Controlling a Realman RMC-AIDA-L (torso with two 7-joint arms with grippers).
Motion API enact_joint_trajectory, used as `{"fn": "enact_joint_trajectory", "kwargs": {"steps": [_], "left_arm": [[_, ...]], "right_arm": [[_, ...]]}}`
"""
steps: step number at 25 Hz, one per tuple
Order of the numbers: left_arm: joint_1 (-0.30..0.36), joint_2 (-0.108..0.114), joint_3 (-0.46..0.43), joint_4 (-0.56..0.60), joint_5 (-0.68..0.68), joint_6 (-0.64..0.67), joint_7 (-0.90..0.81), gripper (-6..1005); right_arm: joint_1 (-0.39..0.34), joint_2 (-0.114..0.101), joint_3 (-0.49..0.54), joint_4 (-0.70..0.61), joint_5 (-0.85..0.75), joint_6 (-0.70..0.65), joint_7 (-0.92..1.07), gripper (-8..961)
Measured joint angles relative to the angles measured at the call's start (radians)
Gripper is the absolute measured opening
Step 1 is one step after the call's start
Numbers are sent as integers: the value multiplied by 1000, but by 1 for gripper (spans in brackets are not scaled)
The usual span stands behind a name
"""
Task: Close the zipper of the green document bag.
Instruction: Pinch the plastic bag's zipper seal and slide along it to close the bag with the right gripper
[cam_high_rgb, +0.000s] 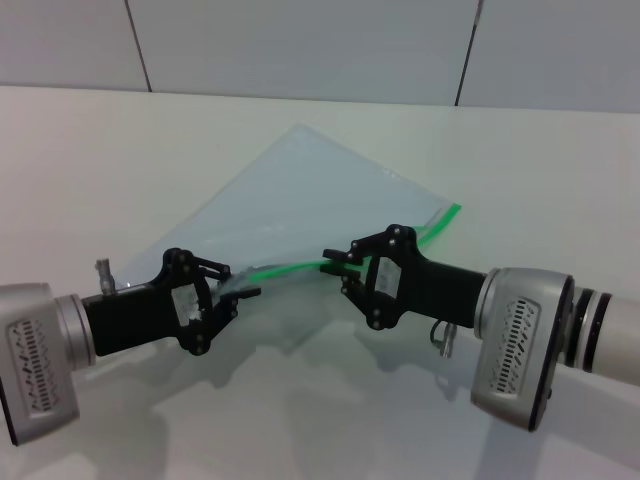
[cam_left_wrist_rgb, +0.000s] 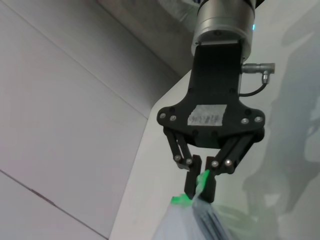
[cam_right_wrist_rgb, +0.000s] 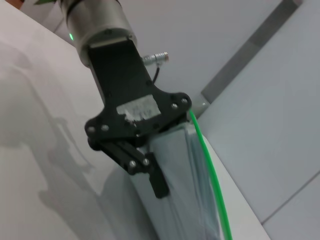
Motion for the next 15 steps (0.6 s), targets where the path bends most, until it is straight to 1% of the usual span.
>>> {"fn": "enact_joint_trajectory", "kwargs": {"steps": [9, 15], "left_arm": [[1, -6, 0, 1, 0, 12, 14, 129], [16, -7, 1, 21, 0, 17, 22, 134]], "right_arm": [[-18, 2, 57, -31, 0, 48, -1, 69], [-28, 4, 104, -57, 0, 75, -1, 69]]}}
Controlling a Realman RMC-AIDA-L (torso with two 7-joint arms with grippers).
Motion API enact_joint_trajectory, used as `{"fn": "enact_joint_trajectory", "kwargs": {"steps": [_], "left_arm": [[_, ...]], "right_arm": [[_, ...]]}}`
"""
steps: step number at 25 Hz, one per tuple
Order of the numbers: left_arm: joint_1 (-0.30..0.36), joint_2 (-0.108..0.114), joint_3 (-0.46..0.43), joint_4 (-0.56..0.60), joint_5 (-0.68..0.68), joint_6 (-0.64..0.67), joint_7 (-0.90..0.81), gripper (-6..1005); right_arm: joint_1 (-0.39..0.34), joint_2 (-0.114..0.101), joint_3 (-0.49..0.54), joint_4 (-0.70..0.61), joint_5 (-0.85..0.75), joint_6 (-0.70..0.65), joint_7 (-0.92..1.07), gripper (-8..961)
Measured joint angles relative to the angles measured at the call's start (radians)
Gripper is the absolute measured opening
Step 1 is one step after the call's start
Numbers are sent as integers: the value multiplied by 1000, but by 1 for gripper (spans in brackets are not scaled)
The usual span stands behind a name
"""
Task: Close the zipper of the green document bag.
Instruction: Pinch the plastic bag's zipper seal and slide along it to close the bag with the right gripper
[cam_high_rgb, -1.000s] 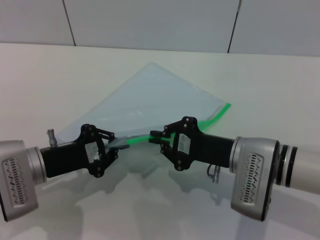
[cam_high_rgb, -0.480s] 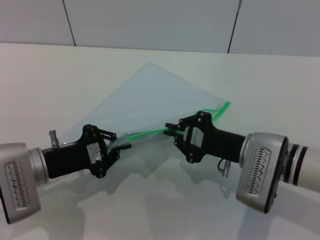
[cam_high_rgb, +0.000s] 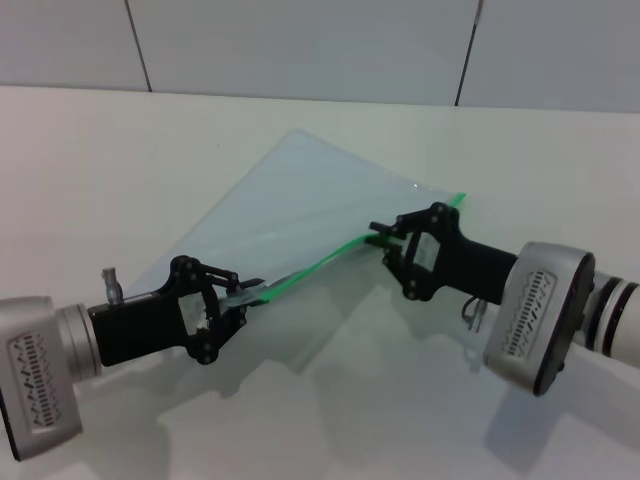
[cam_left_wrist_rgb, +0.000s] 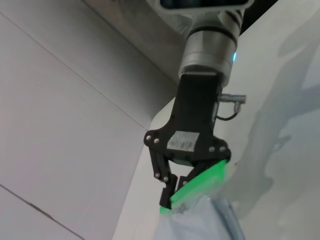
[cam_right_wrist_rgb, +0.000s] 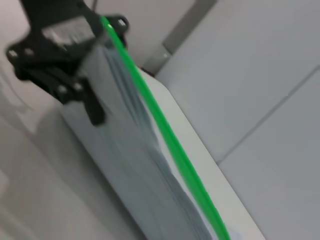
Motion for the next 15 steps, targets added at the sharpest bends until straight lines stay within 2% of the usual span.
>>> {"fn": "enact_joint_trajectory", "kwargs": {"steps": [5, 15], "left_arm": [[3, -3, 6, 3, 0, 0, 1, 139], [9, -21, 7, 3, 6, 9, 14, 148]], "right_arm": [[-6, 0, 45, -34, 0, 29, 0, 70], [-20, 0, 212, -95, 0, 107, -14, 91]]}}
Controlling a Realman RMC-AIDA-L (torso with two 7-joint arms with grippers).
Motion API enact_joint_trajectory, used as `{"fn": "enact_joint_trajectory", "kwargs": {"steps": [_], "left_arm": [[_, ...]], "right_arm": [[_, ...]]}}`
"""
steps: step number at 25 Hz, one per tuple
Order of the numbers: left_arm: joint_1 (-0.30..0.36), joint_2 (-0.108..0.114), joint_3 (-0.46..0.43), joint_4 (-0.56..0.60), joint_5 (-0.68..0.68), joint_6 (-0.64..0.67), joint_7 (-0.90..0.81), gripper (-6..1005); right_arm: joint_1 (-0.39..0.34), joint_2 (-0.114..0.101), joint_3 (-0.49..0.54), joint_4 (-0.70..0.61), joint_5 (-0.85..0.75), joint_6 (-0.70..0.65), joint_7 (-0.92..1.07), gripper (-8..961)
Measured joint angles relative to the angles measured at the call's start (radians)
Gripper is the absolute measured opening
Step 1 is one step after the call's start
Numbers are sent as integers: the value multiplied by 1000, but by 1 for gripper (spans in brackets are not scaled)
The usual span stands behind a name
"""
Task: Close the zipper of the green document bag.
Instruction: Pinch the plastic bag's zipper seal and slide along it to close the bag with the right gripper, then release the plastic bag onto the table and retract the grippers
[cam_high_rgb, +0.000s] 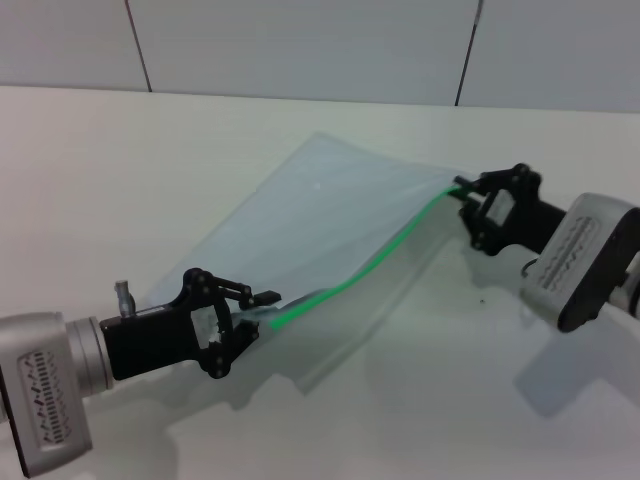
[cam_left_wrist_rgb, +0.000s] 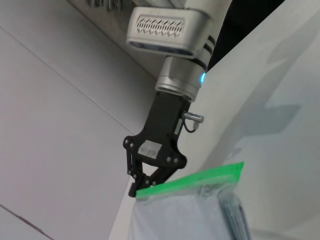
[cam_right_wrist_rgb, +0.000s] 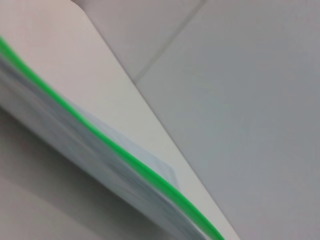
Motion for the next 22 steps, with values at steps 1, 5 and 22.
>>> {"fn": "enact_joint_trajectory", "kwargs": {"steps": [1, 5, 22], "left_arm": [[0, -1, 0, 0, 1, 0, 1, 148], [1, -3, 0, 0, 1, 0, 8, 152], [91, -19, -133, 78, -270, 35, -69, 257]], "right_arm": [[-1, 0, 22, -6, 0, 9, -2, 93], [-4, -1, 87, -32, 0, 24, -9, 102], [-292, 8, 239, 66, 365, -414, -152, 239]]}}
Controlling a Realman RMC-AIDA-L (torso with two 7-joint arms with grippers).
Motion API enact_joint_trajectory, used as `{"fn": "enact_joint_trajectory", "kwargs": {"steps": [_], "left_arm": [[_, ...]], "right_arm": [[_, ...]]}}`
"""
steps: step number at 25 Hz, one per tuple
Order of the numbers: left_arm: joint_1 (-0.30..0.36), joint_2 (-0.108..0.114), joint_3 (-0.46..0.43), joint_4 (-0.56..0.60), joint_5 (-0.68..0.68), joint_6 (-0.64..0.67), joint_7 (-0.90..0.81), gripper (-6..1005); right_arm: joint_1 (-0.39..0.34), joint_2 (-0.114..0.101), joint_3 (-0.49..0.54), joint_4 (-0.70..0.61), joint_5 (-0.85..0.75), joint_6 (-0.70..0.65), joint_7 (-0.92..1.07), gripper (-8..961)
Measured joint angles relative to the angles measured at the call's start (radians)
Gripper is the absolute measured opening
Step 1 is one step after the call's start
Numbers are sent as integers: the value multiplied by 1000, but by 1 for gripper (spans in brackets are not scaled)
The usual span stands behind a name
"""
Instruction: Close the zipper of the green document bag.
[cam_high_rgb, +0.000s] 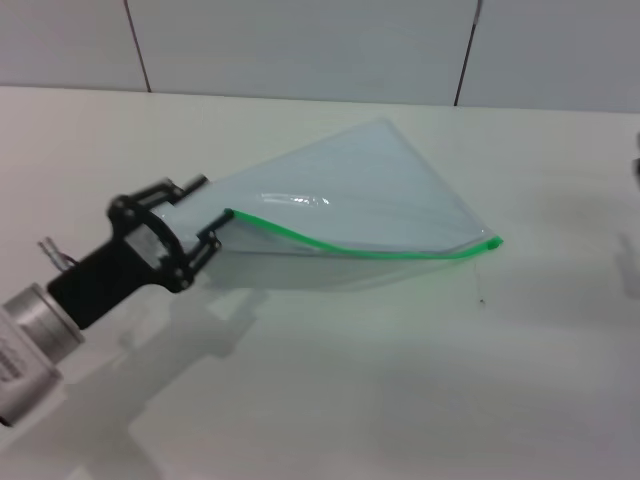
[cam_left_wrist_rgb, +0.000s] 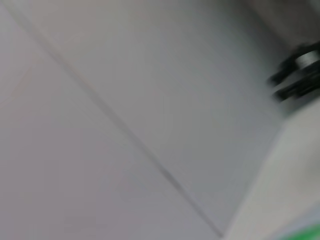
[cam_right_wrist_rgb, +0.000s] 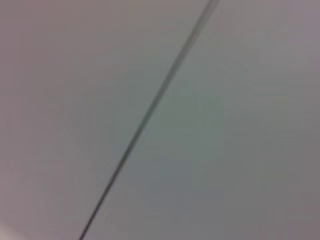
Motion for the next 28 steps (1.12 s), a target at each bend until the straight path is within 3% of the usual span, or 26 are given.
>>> {"fn": "enact_joint_trajectory", "kwargs": {"steps": [3, 5, 11, 14, 17, 28], "left_arm": [[15, -1, 0, -3, -54, 27, -93, 395], [24, -1, -1, -4, -91, 30, -130, 432], [37, -6, -1, 0, -159, 69, -150, 545], [43, -7, 0, 1, -224, 109, -176, 601], [45, -7, 0, 1, -296, 134, -199, 828], [59, -5, -2, 70, -409, 186, -203, 863]], "right_arm": [[-33, 0, 0, 33, 23, -98, 6, 347], [-41, 0, -5, 55, 23, -133, 10, 598], [-47, 0, -9, 72, 23, -178, 70, 829], [-48, -1, -17, 66, 21, -208, 152, 846], [-55, -2, -27, 66, 20, -237, 184, 864], [-107, 0, -20, 19, 28, -288, 309, 880]]}}
